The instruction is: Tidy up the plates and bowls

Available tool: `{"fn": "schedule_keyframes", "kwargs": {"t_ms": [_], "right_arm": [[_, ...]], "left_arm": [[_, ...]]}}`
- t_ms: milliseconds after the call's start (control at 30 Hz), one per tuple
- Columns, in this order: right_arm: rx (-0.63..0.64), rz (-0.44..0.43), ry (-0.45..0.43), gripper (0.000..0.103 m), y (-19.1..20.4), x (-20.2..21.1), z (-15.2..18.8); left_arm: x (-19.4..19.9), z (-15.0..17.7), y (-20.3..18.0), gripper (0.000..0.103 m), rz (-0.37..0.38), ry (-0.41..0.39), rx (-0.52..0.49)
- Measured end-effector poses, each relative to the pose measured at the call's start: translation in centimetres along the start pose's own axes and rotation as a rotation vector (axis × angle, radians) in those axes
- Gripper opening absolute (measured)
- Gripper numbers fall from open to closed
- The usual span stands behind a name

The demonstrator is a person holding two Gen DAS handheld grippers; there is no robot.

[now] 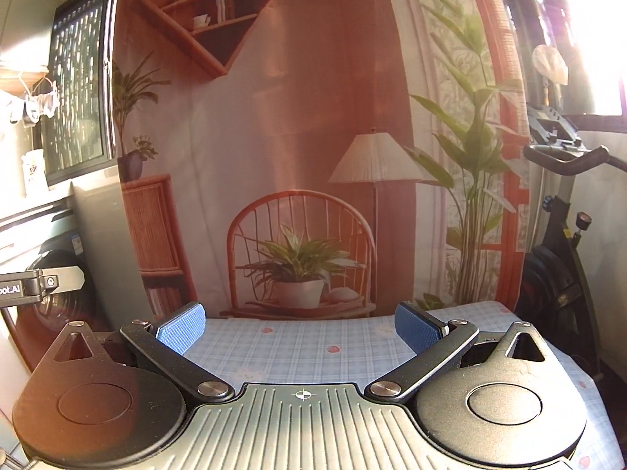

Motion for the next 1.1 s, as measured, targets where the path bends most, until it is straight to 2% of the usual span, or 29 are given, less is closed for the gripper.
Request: {"fn": "schedule_keyframes", "kwargs": {"t_ms": [300, 1100], "right_arm": [[0.009, 0.015, -0.022, 0.103, 0.4, 2.8, -0.7], [0.000, 0.025, 0.008, 0.103, -0.2, 2.3, 0.1]], "left_arm": [[2.5, -1.0, -0.4, 0.089, 0.004, -0.035, -0.008], [2.2, 0.3, -0.2, 0.089, -0.008, -0.005, -0.032]]}}
Point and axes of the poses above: each gripper's, at about its wrist camera, not at the fingertips, and x roughly against the way its jaws point, y to its left, z to its underside, the point moved 7 cm from there along -x, roughly the way its jaws point, and after that the axes turned 1 degree about -x, right-handed, at the moved point
